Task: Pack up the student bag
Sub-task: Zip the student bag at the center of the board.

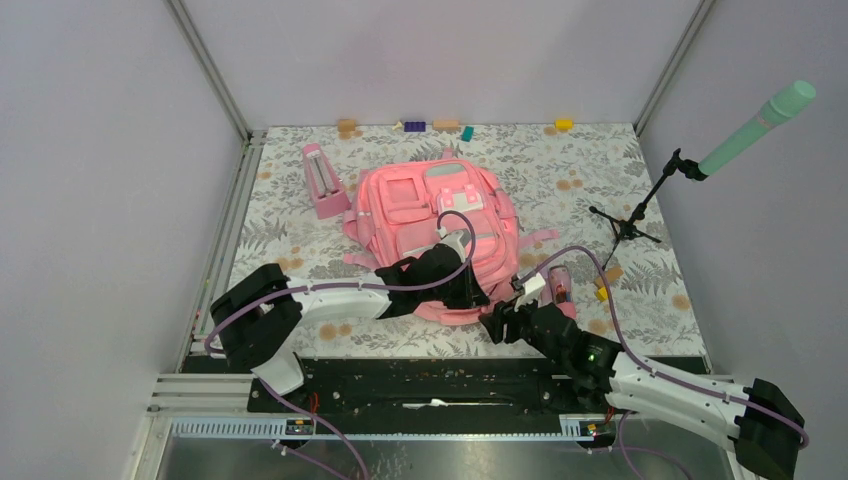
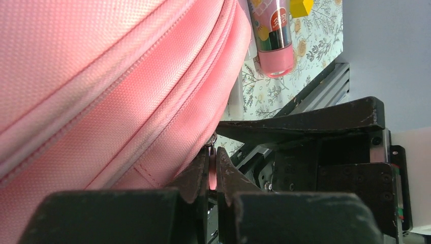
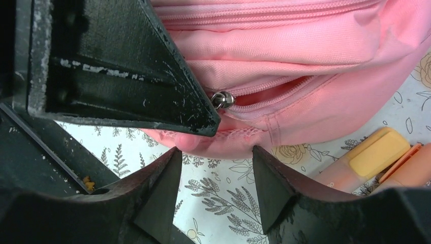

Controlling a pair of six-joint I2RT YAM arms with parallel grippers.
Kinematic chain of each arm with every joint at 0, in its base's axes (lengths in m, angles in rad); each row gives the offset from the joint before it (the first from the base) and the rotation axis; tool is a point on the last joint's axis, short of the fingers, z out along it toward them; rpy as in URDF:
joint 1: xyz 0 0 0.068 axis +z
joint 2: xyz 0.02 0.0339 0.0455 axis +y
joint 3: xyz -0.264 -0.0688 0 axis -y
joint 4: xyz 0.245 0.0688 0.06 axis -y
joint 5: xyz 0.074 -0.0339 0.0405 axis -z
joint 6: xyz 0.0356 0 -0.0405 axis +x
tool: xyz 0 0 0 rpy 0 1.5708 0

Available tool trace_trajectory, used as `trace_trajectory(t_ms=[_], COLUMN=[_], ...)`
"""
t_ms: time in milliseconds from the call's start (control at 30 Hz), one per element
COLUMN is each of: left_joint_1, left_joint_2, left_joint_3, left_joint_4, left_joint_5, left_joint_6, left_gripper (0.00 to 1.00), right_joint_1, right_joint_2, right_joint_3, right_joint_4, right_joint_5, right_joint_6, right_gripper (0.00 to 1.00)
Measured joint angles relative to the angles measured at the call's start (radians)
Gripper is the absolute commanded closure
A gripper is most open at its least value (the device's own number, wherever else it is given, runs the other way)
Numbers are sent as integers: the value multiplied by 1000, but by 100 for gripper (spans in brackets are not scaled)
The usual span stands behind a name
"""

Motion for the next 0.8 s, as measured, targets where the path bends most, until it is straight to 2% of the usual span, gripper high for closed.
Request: trace_trajectory(t_ms=[300,600,800], left_joint_1=[3,6,8], left_joint_2=[0,0,0], left_joint_3=[-1,-3,-14], left_joint_4=[0,2,21], left_joint_5=[5,10,13], left_joint_6=[-6,-10,-15], left_gripper=[100,98,97], right_joint_1=[0,0,0], right_joint_2=[137,147,179], right_joint_3=[42,41,42], right_joint_4=[74,112,135], right_joint_5=[20,28,43], right_joint_6=[66,113,113], right_gripper=[42,44,54])
